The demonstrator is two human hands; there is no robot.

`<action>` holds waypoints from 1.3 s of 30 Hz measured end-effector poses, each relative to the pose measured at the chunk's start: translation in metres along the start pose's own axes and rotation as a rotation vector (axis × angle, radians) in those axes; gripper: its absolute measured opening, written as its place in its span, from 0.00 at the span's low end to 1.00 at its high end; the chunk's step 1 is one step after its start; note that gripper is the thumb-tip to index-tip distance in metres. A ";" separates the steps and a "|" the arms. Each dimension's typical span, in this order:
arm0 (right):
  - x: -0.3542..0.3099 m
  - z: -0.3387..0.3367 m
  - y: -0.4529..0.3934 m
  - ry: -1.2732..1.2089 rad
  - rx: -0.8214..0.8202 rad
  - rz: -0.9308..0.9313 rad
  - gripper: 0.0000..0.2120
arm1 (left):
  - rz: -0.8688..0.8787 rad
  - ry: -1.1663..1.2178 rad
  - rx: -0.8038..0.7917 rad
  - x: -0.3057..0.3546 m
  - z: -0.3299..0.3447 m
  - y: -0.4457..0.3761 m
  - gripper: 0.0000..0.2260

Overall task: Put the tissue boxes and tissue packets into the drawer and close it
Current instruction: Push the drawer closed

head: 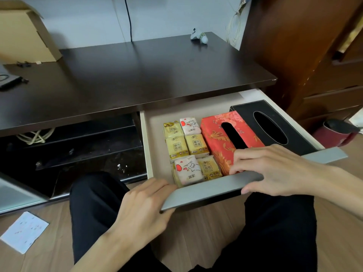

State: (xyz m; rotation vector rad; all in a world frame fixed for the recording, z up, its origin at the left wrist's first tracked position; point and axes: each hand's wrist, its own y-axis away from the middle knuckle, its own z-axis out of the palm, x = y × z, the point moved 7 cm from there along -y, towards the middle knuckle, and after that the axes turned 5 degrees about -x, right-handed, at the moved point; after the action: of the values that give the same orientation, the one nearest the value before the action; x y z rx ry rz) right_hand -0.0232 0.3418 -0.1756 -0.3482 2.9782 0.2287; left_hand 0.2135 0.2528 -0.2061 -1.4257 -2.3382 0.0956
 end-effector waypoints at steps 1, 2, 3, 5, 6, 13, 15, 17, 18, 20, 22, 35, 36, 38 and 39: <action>0.000 0.001 0.001 0.016 0.028 0.006 0.16 | -0.002 -0.010 0.004 -0.001 0.001 -0.002 0.11; 0.000 0.002 0.002 0.036 0.063 0.014 0.16 | -0.008 -0.021 0.009 -0.003 0.001 -0.004 0.11; 0.001 0.002 0.001 0.058 0.102 0.024 0.15 | -0.019 -0.033 0.015 -0.006 0.002 -0.007 0.12; 0.005 0.003 -0.003 0.084 0.179 0.041 0.16 | -0.046 -0.052 0.035 -0.015 0.002 -0.015 0.14; 0.008 0.002 -0.007 0.080 0.214 0.053 0.16 | -0.059 -0.059 0.048 -0.020 0.001 -0.020 0.15; 0.054 -0.004 -0.041 -0.090 0.445 0.219 0.16 | -0.154 -0.009 0.112 -0.062 0.005 -0.058 0.15; 0.072 -0.006 -0.040 -0.158 0.533 0.266 0.18 | -0.185 0.038 0.187 -0.073 0.004 -0.064 0.17; 0.095 -0.006 -0.033 -0.191 0.623 0.336 0.21 | -0.261 0.098 0.290 -0.085 0.001 -0.066 0.23; 0.108 -0.005 -0.027 -0.185 0.660 0.389 0.23 | -0.313 0.117 0.337 -0.091 0.000 -0.066 0.26; 0.138 -0.002 -0.012 -0.159 0.712 0.552 0.31 | -0.394 0.120 0.415 -0.100 -0.001 -0.068 0.35; 0.170 0.005 0.005 -0.174 0.744 0.748 0.39 | -0.460 0.121 0.470 -0.109 -0.003 -0.072 0.43; 0.255 0.039 -0.018 -0.698 0.756 1.033 0.33 | -0.881 0.539 0.460 -0.180 0.032 -0.100 0.51; 0.254 0.039 -0.023 -0.704 0.765 1.028 0.35 | -0.893 0.560 0.460 -0.184 0.034 -0.104 0.51; 0.249 0.041 -0.038 -0.716 0.776 1.005 0.39 | -0.916 0.592 0.464 -0.193 0.037 -0.111 0.50; 0.245 0.042 -0.047 -0.716 0.770 0.987 0.41 | -0.922 0.607 0.465 -0.197 0.039 -0.115 0.48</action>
State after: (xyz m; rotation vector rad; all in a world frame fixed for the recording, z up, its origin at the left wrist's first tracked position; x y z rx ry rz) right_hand -0.2432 0.2503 -0.2599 1.0417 2.0397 -0.5689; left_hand 0.1815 0.0331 -0.2704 -0.0582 -2.0232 -0.0492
